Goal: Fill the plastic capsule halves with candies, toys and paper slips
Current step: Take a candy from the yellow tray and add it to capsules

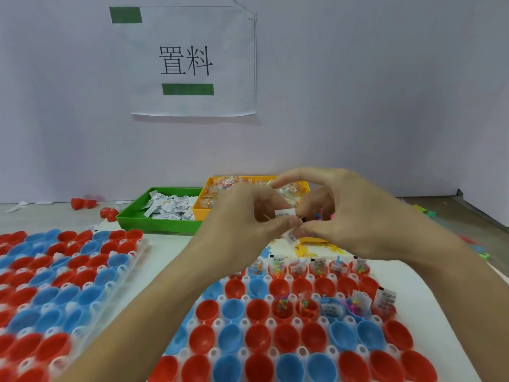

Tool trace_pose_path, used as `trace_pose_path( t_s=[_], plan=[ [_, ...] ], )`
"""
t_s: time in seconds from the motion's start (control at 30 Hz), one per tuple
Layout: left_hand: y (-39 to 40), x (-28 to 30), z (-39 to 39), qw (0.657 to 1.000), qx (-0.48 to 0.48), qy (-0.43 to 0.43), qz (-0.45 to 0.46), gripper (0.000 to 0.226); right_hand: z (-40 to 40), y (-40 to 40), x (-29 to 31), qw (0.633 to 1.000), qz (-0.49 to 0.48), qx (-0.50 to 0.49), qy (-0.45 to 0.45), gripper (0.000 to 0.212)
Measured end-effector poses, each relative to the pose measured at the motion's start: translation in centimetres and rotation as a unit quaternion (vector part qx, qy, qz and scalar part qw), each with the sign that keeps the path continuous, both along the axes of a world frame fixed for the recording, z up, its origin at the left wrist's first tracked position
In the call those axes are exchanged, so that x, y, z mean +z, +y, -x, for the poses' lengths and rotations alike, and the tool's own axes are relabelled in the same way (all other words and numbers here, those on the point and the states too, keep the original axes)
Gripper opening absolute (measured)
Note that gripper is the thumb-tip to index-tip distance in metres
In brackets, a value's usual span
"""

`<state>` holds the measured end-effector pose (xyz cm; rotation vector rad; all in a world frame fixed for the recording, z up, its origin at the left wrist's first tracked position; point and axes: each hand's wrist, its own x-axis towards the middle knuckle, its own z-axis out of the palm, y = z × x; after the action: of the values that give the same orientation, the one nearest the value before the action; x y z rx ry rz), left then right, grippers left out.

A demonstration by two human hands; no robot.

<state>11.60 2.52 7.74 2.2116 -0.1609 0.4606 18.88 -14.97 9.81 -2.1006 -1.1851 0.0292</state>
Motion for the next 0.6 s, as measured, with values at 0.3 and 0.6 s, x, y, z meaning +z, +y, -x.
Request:
trace_pose_path(
  t_s=[0.3, 0.6],
  plan=[
    [1.3, 0.0, -0.2, 0.996, -0.030, 0.087, -0.001, 0.011, -1.1, -1.0, -0.1, 0.998, 0.053, -0.015, 0.035, 0.052],
    [1.0, -1.3, 0.0, 0.954, -0.111, 0.258, -0.102, 0.008, -0.7, -1.8, 0.1, 0.942, 0.312, -0.044, 0.116, 0.044]
  ],
)
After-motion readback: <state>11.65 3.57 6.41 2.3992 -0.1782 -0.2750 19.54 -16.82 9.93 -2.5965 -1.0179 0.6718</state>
